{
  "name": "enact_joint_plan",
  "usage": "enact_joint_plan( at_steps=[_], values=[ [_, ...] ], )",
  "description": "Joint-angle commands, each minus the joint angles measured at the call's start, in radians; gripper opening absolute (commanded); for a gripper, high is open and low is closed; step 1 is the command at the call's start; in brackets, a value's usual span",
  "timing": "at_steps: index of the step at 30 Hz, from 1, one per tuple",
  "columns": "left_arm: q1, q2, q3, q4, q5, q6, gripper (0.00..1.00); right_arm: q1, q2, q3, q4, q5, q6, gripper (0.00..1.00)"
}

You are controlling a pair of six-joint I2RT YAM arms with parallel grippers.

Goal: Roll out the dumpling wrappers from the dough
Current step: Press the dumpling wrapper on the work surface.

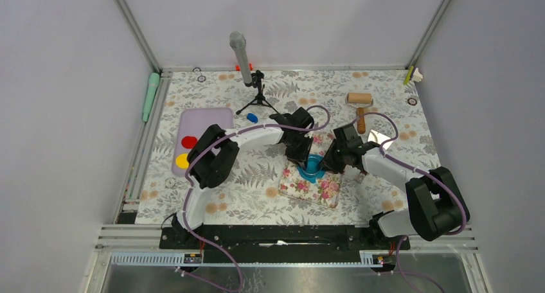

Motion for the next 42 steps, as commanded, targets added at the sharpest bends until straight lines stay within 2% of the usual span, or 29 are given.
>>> enact_joint_plan(
  at_steps=[1,19,23,33,42],
  values=[
    [-0.012,0.033,-0.037,-0.134,-0.060,0.015,0.21,-0.015,-0.012,0.018,-0.022,0.046,-0.005,0.30],
    [-0.010,-0.104,-0.030,-0.121,-0.214,-0.017,0.23,-0.015,-0.052,0.056,-0.049,0.066,-0.006,0.30],
    [-0.010,-0.115,-0.020,-0.121,-0.206,-0.017,0.23,-0.015,-0.057,0.069,-0.061,0.065,-0.012,0.31],
    [-0.010,-0.137,0.000,-0.138,-0.192,-0.007,0.34,-0.015,-0.053,0.112,-0.090,0.054,-0.088,0.39],
    [-0.010,-0.168,0.032,-0.138,-0.161,-0.015,0.34,-0.015,-0.061,0.100,-0.086,0.043,-0.092,0.39]
  ],
)
